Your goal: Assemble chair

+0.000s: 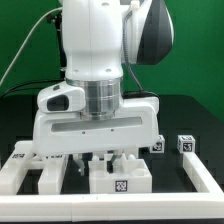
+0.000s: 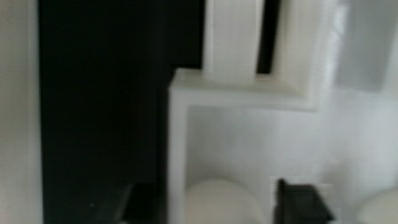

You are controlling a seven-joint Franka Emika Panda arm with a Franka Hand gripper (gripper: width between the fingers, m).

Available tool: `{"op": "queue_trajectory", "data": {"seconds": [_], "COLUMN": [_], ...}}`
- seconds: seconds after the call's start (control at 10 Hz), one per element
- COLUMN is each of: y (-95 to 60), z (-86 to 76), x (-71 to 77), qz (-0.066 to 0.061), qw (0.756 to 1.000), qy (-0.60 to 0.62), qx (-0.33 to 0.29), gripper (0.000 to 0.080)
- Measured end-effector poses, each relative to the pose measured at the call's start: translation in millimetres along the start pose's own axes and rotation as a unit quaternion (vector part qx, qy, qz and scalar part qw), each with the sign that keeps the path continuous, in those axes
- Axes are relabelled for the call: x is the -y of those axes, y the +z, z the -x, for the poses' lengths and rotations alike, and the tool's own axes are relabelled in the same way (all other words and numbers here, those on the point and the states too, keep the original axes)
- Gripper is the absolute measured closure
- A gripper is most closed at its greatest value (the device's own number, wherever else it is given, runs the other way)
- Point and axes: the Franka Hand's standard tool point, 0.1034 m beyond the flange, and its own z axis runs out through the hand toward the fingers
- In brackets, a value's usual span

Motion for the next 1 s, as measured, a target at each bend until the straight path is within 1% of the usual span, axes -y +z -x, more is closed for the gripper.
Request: {"op": "queue_trajectory", "data": {"seconds": [0.1,0.2,0.3,0.8,0.9,1.0], "y": [0.0,0.0,0.0,0.0,-0.1,-0.2], "z": [0.0,-0.1,-0.1,-0.1,-1.6,-9.3], "x": [0.0,0.0,0.0,0.0,4.2,20.6], "qz": [0.000,0.000,0.000,0.000,-0.001,-0.002], "qw": [1.000,1.000,1.000,1.000,1.000,0.999], "qy": [0.000,0.000,0.000,0.000,0.017,0.034], "qx": [0.000,0.000,0.000,0.000,0.000,-0.002], "gripper": [0.0714,0.0714,0.0770,0.0770,0.0770,0.0770]}}
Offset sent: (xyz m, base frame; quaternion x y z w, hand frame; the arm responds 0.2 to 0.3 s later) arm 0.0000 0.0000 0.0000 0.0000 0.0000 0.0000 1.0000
